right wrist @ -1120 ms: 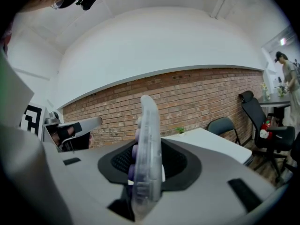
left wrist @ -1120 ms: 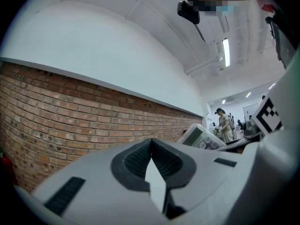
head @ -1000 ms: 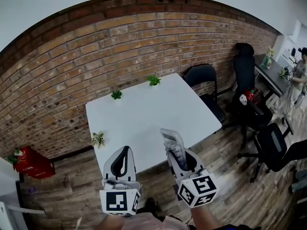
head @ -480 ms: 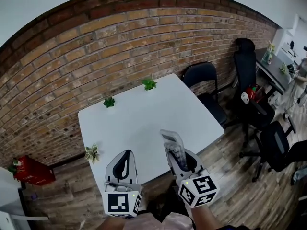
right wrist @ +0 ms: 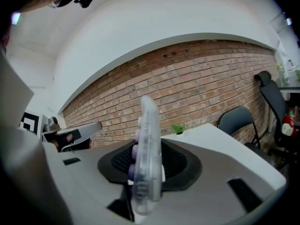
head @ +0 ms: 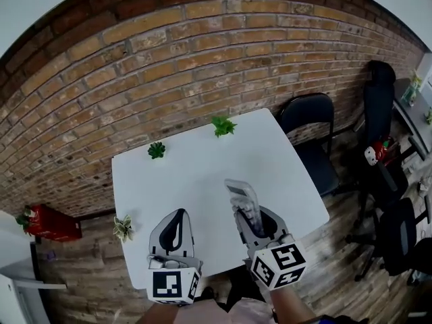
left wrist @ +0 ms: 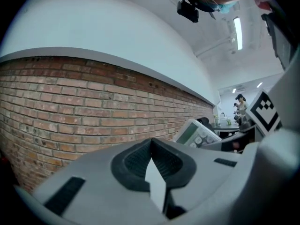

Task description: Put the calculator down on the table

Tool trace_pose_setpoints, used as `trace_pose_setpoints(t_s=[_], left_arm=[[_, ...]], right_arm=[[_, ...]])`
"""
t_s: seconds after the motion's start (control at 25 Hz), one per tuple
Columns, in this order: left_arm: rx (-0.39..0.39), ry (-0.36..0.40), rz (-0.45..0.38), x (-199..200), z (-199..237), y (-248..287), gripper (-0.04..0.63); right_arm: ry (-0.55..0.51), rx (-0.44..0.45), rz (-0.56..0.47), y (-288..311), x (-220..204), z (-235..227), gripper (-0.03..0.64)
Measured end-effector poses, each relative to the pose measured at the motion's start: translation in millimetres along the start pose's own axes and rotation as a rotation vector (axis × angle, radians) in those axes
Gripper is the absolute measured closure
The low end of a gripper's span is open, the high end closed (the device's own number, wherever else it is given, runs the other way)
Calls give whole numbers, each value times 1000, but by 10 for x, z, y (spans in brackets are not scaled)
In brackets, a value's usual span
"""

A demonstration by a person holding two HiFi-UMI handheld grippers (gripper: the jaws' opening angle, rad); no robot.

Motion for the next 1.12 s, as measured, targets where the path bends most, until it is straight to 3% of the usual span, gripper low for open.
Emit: trace_pose_setpoints(t_s=[0.36,0.64,1.12], left_arm=[[147,10,-12,202,-85,563,584],[267,6,-21,256,184,566,584],[343,-40,-6,110,850,503,584]], right_arm=[[-38,171,28,602,407,-403,485],[-89,265,42,996,612,-313,483],[-144,294,129,1511,466,90,483]])
Point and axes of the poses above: the fingertips, and each gripper's own axes: y forward along the fingers, z to its left, x out of its top, the point moved 5 cm from there along -y, backward along the fingers, and after that the axes turned 2 degrees about x, right-handed, at the moved point
